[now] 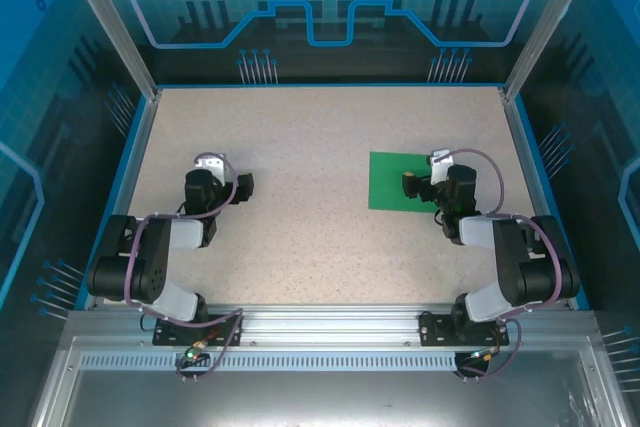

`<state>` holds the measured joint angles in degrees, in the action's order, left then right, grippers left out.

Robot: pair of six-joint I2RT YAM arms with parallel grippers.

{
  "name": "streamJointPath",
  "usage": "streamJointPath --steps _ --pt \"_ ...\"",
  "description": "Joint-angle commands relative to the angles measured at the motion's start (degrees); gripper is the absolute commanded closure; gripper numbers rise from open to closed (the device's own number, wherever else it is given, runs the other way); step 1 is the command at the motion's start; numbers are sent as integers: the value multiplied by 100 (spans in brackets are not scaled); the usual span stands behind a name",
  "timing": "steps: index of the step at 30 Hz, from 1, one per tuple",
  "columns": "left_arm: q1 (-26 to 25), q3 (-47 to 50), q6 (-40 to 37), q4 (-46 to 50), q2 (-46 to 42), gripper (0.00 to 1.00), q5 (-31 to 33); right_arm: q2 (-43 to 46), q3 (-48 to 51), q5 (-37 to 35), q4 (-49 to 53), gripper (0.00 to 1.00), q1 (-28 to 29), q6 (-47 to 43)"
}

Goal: Fold a paper plane with a square sheet of paper (fold left side to right side)
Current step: Move the square sheet of paper to the center of the table.

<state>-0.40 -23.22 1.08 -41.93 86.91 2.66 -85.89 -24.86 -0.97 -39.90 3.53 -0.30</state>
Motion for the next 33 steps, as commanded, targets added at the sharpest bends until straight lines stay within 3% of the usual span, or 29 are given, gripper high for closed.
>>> streamJointPath --steps 1,24,29,33 --pt "55 -123 -108 -152 -37 1 -107 6 -133 86 -27 1 -99 -35" --pt "60 -112 -76 -105 -123 1 -19 43 -119 3 -52 1 -124 12" --pt "50 -315 211 1318 -1447 1 270 971 -711 -690 1938 1 -164 392" --pt "23 -661 1193 2906 -2537 1 69 1461 -1269 -903 3690 1 -159 810"
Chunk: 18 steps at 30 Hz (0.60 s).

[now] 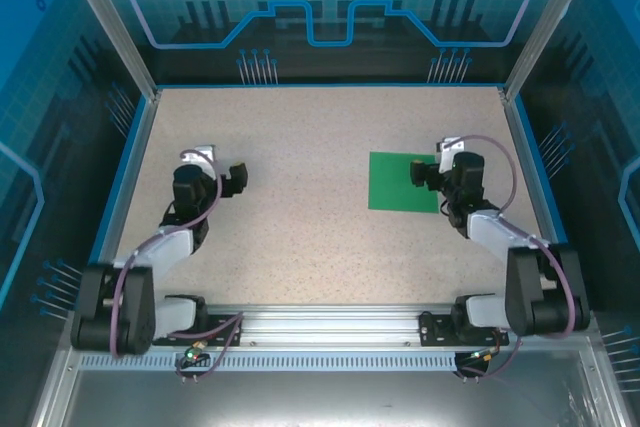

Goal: Fold a paper plane with a square sheet of paper (fold left side to right side)
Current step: Move the square sheet of paper to the center of the table.

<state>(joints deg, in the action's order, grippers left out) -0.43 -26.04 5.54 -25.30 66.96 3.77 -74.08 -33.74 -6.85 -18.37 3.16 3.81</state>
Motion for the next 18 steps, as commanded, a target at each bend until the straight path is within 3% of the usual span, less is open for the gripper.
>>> streamJointPath --steps 1,6,9,13,18 --pt "16 -532 1068 1792 -701 1 -170 321 -542 -360 1891 1 -120 572" --pt "-19 -991 2215 3137 -974 1 -1141 -24 -1151 -284 3255 1 -7 1746" --pt "-81 -1223 2444 3706 -896 1 -1612 -537 -1508 -322 3646 1 316 2078" --pt "-360 -1356 2418 3977 -860 1 -1691 -1313 -2209 -1023 4048 1 884 2170" --pt "-484 -1346 2380 4020 -860 1 -1680 -2531 -3297 -1286 4654 1 1156 2197"
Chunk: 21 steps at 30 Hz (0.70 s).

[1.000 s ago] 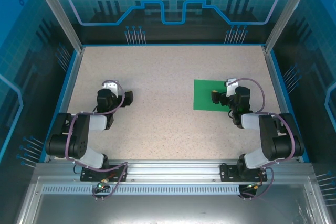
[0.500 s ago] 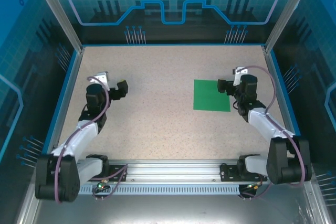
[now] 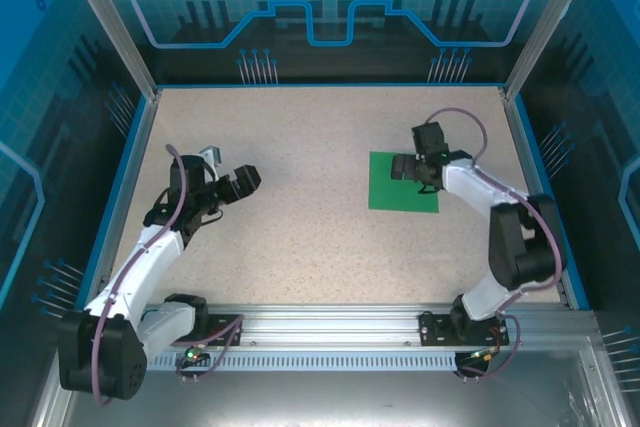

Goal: Fold a paper plane with a square sheet of paper (fold left side to right side)
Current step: Move the square sheet of paper to the center of the table.

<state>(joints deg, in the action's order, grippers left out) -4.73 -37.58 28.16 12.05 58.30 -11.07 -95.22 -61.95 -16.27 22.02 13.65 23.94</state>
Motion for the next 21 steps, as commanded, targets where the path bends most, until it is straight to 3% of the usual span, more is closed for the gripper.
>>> streamJointPath --steps 1,8,21 --pt "-60 -205 108 291 -8 1 -193 -657 -642 -365 652 1 163 164" --pt "-140 -284 60 400 -56 1 -182 -1743 -1327 -192 1085 1 384 462" --pt "-156 -348 18 489 -161 1 -62 -1582 -835 229 1339 1 1310 860"
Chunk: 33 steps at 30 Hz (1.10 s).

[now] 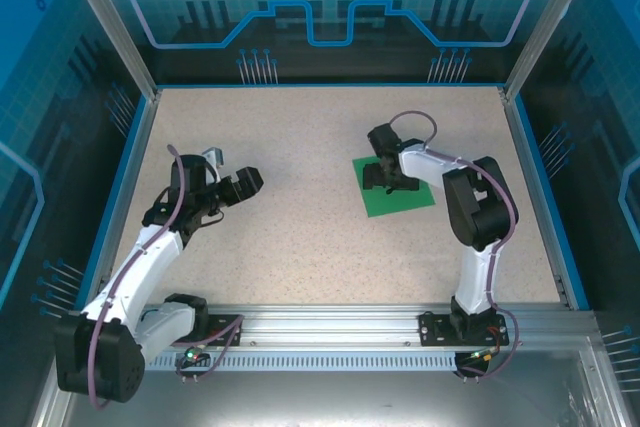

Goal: Fold a paper plane with a square sheet of paper (fold left side to right side)
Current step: Move the square sheet of paper to the center of the table, then pick up the square sheet of paper from the center of the table.

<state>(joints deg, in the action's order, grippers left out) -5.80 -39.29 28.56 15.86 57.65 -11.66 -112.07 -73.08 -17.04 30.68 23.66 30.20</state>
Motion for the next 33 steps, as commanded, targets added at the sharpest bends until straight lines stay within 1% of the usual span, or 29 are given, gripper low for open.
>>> streamJointPath --steps 1,4,8,13,16,20,25,29,33 --pt "-50 -182 -25 112 -96 1 -3 175 391 451 416 1 398 369" --pt "-52 -175 0 119 -87 1 7 316 698 710 181 1 753 781" --pt "-50 -172 10 93 -70 1 -11 318 813 1036 -53 1 1332 1236" --pt "-58 -147 111 -7 37 1 -143 273 637 1197 -186 1 2084 1620" --pt "-81 -105 228 -201 213 1 -435 295 411 1257 -144 1 2290 1635" --pt "-166 -194 356 -319 668 2 -837 710 238 800 120 1 2301 1397" --pt "-467 -385 492 -524 1417 11 -1190 1332 425 171 391 1 2072 1083" --pt "-897 -724 503 -575 2154 17 -1271 1443 783 100 463 1 1623 971" --pt "-1278 -1069 523 -597 2856 19 -1187 1355 1013 187 370 1 1341 911"
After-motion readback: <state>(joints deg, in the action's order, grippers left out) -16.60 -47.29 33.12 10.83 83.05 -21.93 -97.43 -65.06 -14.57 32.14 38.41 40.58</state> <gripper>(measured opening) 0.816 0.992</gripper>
